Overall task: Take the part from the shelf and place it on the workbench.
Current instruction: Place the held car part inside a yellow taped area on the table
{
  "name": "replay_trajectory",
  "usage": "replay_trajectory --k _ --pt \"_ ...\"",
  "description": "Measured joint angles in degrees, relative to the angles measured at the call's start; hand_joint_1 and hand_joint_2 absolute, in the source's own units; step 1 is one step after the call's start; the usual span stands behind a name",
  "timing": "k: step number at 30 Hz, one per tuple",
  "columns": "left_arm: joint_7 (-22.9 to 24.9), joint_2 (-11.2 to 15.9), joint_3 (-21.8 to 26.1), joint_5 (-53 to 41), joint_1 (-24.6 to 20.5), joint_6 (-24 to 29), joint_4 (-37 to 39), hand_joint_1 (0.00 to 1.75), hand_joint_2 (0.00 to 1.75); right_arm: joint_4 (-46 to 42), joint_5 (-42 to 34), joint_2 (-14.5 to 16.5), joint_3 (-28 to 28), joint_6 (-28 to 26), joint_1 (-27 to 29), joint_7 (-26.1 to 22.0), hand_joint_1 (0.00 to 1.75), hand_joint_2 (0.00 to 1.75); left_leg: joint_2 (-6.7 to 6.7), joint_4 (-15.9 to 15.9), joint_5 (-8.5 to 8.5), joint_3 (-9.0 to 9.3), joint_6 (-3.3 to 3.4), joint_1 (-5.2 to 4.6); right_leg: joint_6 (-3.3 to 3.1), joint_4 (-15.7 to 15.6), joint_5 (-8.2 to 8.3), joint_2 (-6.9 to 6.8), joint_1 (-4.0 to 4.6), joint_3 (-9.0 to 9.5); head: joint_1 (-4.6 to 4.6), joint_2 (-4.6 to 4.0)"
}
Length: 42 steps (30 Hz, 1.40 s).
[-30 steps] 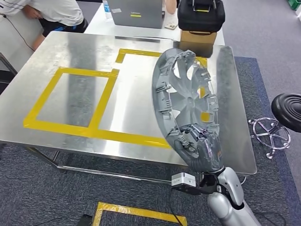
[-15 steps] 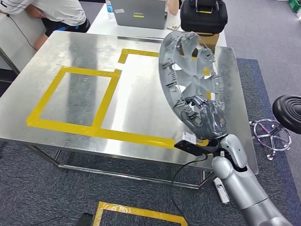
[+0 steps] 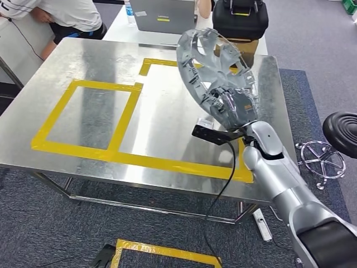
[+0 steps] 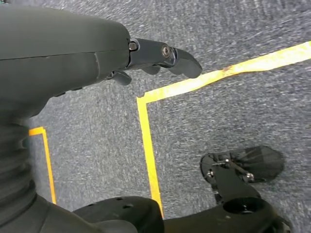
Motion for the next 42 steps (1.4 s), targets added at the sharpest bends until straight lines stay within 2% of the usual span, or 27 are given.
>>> replay_trajectory --k 6,11,21,25,31,42 --pt "0.03 -0.07 -0.62 0.00 -0.24 -0.08 0.00 0.00 1.75 4.79 0.99 1.60 1.14 0.09 -2.80 0.02 1.75 1.75 0.00 0.00 -0.01 -0.01 -0.01 0.00 -0.01 0.00 -0.01 0.02 0.01 -0.01 0.01 0.00" --pt "0.48 -0.27 -1.49 0.00 -0.51 -0.49 0.00 0.00 1.75 7.60 4.72 3.94 3.56 1.98 -5.21 0.96 1.75 1.75 0.01 -0.01 0.01 0.02 -0.02 0.01 -0.03 0.01 0.00 0.03 0.02 -0.01 0.01 0.00" --pt "1.20 -1.00 -4.32 0.00 -1.70 -1.25 0.00 0.00 1.75 11.88 10.72 14.58 11.70 5.57 -6.79 2.34 1.75 1.75 0.03 -0.03 0.08 0.04 -0.15 0.14 -0.18 0.07 -0.02 0.06 0.12 -0.04 -0.01 0.00" --pt "1.50 -1.07 -5.06 0.00 -1.69 -1.22 0.00 0.00 1.75 12.56 11.17 17.61 14.01 6.63 -6.90 2.81 1.75 1.75 0.02 -0.03 0.08 0.04 -0.15 0.15 -0.23 0.07 -0.05 0.04 0.13 -0.04 -0.01 0.00" --pt "1.66 -1.07 -5.36 0.00 -1.63 -1.02 0.00 0.00 1.75 13.34 11.11 19.14 15.64 7.09 -7.26 3.17 1.75 1.75 0.02 -0.03 0.08 0.04 -0.15 0.14 -0.24 0.07 -0.05 0.04 0.12 -0.03 0.00 0.00" --pt "1.25 -1.06 -5.33 0.00 -1.58 -0.45 0.00 0.00 1.75 14.21 9.92 19.67 16.78 5.82 -7.55 2.84 1.75 1.75 0.02 -0.03 0.08 0.04 -0.15 0.15 -0.26 0.07 -0.02 0.04 0.13 -0.04 -0.01 0.00"
